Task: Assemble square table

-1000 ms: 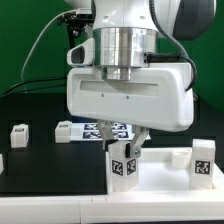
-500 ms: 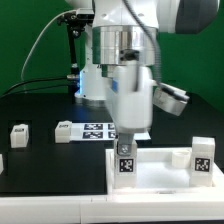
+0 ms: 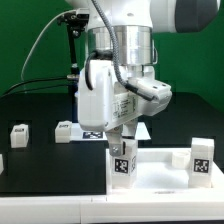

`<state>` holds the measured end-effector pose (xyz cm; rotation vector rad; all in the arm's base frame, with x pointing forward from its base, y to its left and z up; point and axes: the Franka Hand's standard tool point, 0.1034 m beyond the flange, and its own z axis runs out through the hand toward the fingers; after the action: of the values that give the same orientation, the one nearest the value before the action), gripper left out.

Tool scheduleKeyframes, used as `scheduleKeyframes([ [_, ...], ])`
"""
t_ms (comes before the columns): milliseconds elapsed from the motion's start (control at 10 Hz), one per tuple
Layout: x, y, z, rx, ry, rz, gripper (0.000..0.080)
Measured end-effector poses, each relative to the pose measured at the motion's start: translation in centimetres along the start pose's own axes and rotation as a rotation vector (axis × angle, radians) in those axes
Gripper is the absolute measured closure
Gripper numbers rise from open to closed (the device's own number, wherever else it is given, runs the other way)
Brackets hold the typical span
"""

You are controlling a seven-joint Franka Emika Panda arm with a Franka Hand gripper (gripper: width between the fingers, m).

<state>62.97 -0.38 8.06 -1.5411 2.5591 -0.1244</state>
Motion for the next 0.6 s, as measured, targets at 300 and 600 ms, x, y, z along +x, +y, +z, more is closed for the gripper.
scheduleKeyframes([
  [300,0.1,0.1,0.1,-0.002,0.002,-0.009,0.0315],
  [600,-1.7,0.5,-2.6,0.007,-0.033,-0.131,0.0167],
])
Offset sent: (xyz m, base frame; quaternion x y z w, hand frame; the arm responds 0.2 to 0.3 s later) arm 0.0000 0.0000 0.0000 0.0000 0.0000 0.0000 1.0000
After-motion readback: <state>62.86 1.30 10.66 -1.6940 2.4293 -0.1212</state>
